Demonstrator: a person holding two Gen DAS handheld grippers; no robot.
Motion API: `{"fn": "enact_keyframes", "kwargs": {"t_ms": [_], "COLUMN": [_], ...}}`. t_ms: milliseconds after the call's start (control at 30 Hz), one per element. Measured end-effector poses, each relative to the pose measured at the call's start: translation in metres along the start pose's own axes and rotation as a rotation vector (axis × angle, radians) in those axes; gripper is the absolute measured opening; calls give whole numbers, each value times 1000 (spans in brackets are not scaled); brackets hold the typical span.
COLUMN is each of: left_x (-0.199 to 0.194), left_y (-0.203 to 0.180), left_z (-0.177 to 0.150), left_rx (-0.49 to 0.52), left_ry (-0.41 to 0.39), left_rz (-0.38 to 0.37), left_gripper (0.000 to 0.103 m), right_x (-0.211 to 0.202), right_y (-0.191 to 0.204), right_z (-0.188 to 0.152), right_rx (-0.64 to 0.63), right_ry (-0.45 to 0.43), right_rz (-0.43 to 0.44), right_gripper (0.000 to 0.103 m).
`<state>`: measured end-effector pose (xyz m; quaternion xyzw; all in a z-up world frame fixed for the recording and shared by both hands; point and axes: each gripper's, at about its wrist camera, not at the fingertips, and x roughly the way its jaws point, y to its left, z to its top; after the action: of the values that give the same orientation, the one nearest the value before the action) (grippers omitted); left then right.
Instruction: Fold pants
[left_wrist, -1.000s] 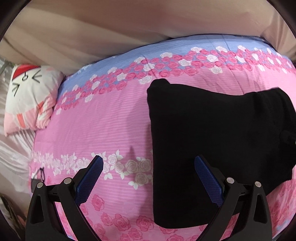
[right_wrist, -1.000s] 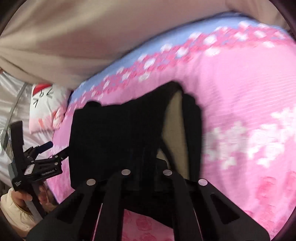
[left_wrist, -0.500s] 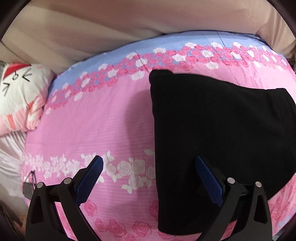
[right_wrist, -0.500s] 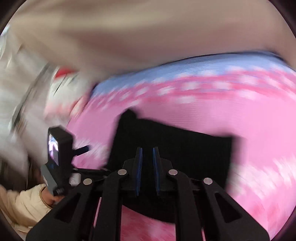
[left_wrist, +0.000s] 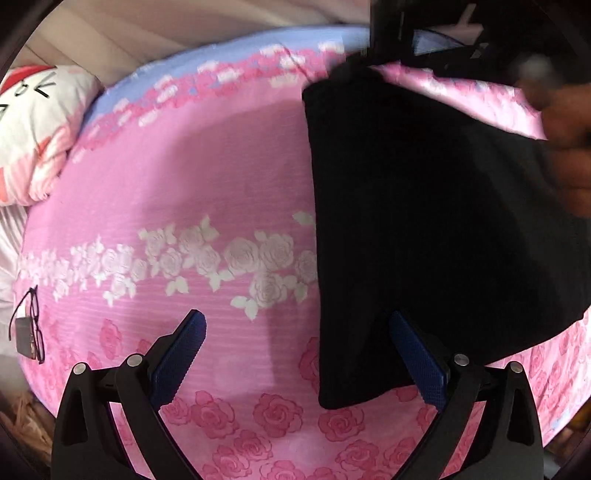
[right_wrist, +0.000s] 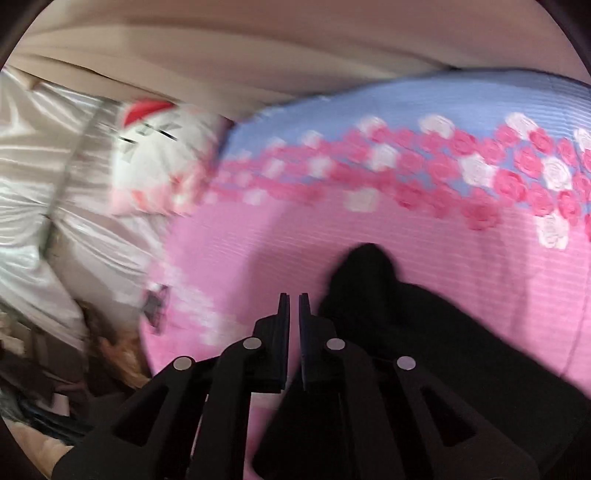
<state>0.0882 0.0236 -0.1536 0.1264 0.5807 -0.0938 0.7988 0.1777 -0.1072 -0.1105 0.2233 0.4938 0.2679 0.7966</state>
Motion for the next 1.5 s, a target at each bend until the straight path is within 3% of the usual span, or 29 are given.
{"fn": "enact_keyframes", "kwargs": {"t_ms": [67, 100, 167, 200, 267, 400, 500, 567, 633, 667, 767, 800, 833, 867, 900, 967, 1067, 1200, 1233, 1333, 1400, 1433, 1500], "left_x": [1, 2, 1, 0, -2, -3, -1, -1, -1, -1, -4, -4, -4, -5, -6, -10, -3, 17, 23, 24, 23, 22, 16], "left_y": [2, 2, 2, 0, -4, -7, -7, -9, -12, -14, -21, -22, -23, -23, -20, -10, 8, 18, 20, 17, 9, 4, -2], "left_z": [-1, -1, 0, 1, 1, 2, 6, 8, 8, 8, 8, 7, 7, 7, 8, 8, 7, 3, 1, 0, 0, 1, 2], "left_rx": [-1, -3, -7, 2, 25, 42, 35, 42, 56, 61, 84, 86, 83, 79, 66, 21, -87, -199, -230, -242, -207, -178, -141], "left_ry": [-3, 1, 3, 12, 13, 12, 24, 24, 22, 23, 15, 15, 17, 20, 26, 32, 67, 135, 154, 128, 116, 113, 110], "left_rz": [-13, -15, -16, -9, 12, 37, 46, 62, 66, 67, 117, 126, 133, 133, 124, 63, -122, -281, -327, -321, -297, -296, -327], "left_gripper": [98, 98, 98, 98, 98, 98, 98, 98, 98, 98, 98, 98, 98, 98, 98, 98, 98, 98, 98, 98, 98, 94, 65], "right_x": [26, 32, 21, 1, -33, -96, -115, -124, -141, -149, -174, -181, -189, -194, -201, -202, -194, -169, -167, -155, -153, -156, -165], "right_y": [-10, -27, -42, -39, -27, -29, -58, -90, -118, -117, -102, -100, -100, -98, -99, -104, -116, -127, -125, -121, -126, -129, -123], "right_z": [0, 3, 8, 7, -3, -59, -99, -120, -138, -141, -153, -161, -169, -177, -190, -206, -224, -231, -230, -228, -228, -230, -231], "right_rx": [-13, 46, 172, 171, 119, 111, 186, 256, 358, 371, 333, 338, 345, 350, 345, 368, 412, 479, 467, 472, 515, 554, 545], "right_ry": [57, 51, -15, -79, -148, -203, -186, -192, -231, -247, -287, -298, -305, -310, -313, -291, -261, -255, -268, -254, -250, -255, -255], "right_rz": [-135, -133, -91, -94, -133, -232, -315, -376, -298, -306, -366, -375, -397, -435, -455, -391, -333, -244, -229, -198, -160, -129, -101], "right_gripper": [0, 0, 0, 6, 6, 7, 7, 0, 0, 0, 17, 45, 80, 89, 89, 89, 89, 87, 71, 60, 42, 36, 30]}}
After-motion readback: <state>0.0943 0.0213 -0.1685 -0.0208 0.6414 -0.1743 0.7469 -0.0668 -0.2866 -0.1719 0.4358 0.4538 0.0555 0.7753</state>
